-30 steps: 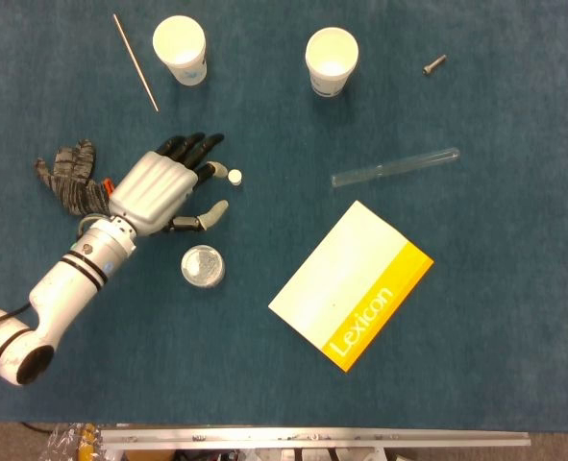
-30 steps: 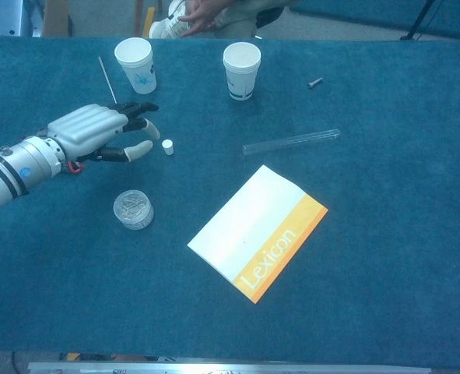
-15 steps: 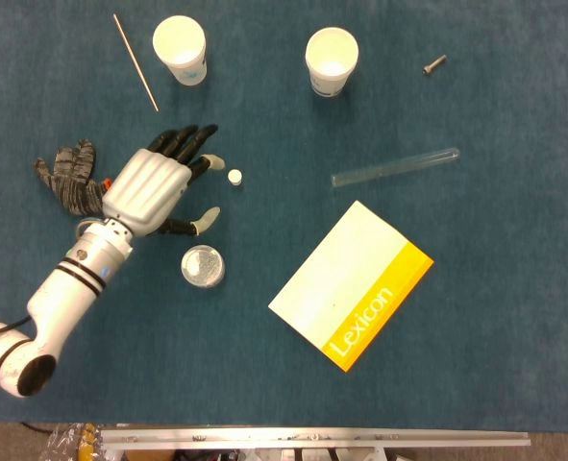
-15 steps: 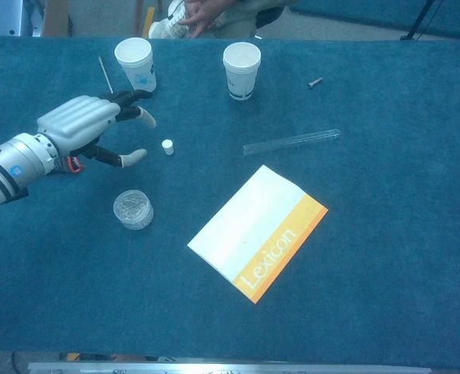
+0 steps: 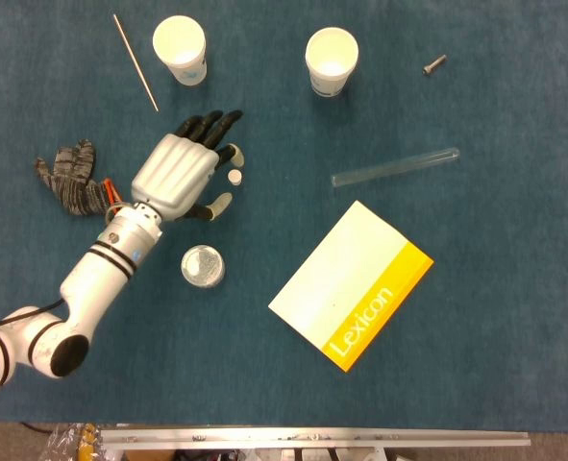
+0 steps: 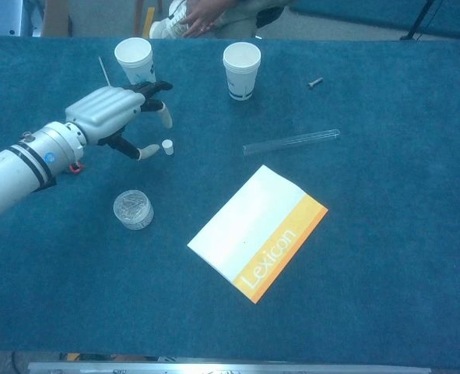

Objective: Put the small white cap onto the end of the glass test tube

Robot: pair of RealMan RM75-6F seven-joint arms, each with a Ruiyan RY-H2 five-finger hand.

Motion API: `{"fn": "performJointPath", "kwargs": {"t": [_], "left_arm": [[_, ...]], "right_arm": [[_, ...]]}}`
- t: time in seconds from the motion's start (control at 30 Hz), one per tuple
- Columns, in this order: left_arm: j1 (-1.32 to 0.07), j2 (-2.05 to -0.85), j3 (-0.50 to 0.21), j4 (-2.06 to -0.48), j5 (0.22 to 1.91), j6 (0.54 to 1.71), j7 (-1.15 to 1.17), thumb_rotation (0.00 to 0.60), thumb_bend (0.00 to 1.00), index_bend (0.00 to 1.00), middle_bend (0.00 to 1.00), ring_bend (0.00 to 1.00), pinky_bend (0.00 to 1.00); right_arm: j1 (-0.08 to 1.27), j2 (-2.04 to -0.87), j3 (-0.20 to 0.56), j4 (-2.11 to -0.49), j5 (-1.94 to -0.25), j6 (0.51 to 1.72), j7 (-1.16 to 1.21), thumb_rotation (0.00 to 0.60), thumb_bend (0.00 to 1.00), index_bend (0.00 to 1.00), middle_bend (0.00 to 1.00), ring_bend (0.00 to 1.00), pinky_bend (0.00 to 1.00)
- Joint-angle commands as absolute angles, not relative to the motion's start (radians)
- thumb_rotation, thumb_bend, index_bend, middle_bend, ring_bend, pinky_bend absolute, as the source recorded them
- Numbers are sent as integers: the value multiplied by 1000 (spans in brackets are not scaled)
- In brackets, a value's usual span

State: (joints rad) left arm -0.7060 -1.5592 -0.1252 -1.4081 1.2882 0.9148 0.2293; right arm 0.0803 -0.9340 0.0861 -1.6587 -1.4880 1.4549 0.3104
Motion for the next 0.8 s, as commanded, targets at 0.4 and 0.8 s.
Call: {"fn": "performJointPath", "kwargs": {"t": [0.4,0.8], "left_arm": [[-760,-1607,-155,-1368,1173,873,343,493,336,397,65,0,0],[-773,-1633,-141,-1332,1149,863,356,441,311,375,44,0,0]], "right_arm": [[79,-936,85,-1641,-1492,1458,336,600,268,411,334,244,398],[73,-933,84,-1632,-1488,1461,347,600,268,411,334,244,398]]}}
